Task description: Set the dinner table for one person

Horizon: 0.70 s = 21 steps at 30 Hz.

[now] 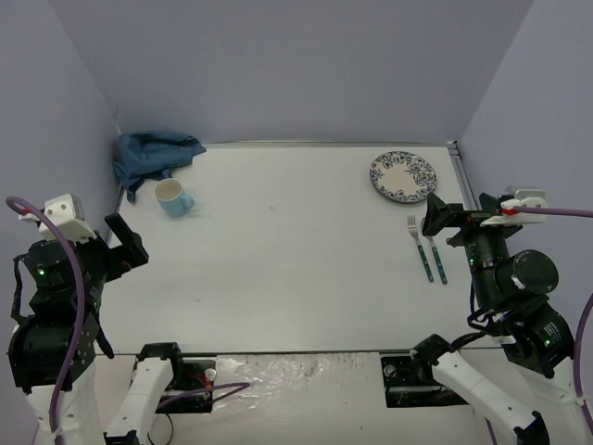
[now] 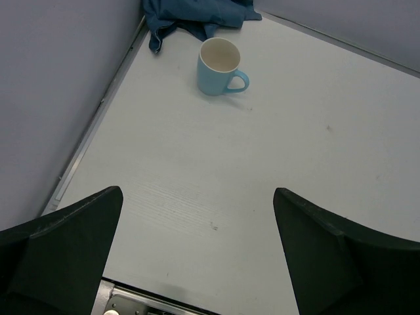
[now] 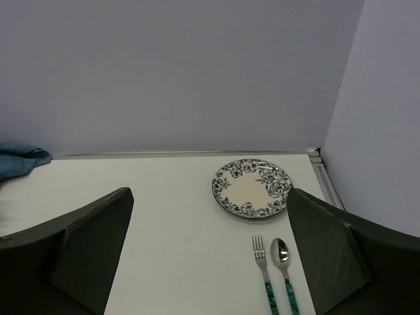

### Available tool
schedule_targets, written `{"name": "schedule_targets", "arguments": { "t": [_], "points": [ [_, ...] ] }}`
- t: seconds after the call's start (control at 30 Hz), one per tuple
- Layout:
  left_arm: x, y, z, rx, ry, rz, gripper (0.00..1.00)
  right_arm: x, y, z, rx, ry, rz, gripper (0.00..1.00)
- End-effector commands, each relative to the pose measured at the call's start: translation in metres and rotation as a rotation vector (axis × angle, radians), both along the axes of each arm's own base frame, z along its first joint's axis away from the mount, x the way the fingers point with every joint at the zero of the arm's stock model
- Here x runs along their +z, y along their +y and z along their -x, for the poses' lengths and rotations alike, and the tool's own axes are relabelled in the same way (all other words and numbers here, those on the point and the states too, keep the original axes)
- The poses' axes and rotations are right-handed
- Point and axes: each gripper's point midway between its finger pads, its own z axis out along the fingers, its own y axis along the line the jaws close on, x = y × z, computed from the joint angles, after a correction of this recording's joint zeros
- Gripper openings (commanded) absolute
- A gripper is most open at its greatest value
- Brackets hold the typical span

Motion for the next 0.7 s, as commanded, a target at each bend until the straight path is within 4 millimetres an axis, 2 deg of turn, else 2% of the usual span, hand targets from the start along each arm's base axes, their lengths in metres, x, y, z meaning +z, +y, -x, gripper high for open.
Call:
{"name": "schedule_targets", "arguments": {
  "t": [0.0,0.1,0.23,0.3,0.4,0.43,0.53,0.67],
  "points": [
    [0.008,0.004,-0.009,0.018,-0.02,-0.005,0.97,0.012,0.01,-0.001,0.048,-0.047,-0.034,1.0],
    [0.004,0.005,-0.016,0.041,-0.006,0.02,0.97,0.005,0.022,-0.004,0.096,-0.028,-0.032,1.0],
    [-0.001,0.004,-0.039,0.069,0.01,0.082,0.97,-0.013,0.042,-0.015,0.158,0.03,-0.072,1.0],
    [-0.006,0.002,-0.068,0.087,0.026,0.14,0.97,-0.032,0.067,-0.023,0.249,0.091,-0.051,1.0],
    [-0.01,0.009,-0.114,0.119,0.03,0.153,0.97,-0.057,0.094,-0.037,0.328,0.184,-0.047,1.0],
    [-0.011,0.012,-0.128,0.13,0.037,0.15,0.97,-0.059,0.098,-0.038,0.344,0.193,-0.05,1.0],
    [-0.011,0.03,-0.181,0.176,0.024,0.129,0.97,-0.079,0.121,-0.052,0.407,0.273,-0.024,1.0],
    [-0.023,0.059,-0.256,0.225,0.002,0.125,0.97,-0.095,0.142,-0.067,0.457,0.341,0.001,1.0]
  ]
}}
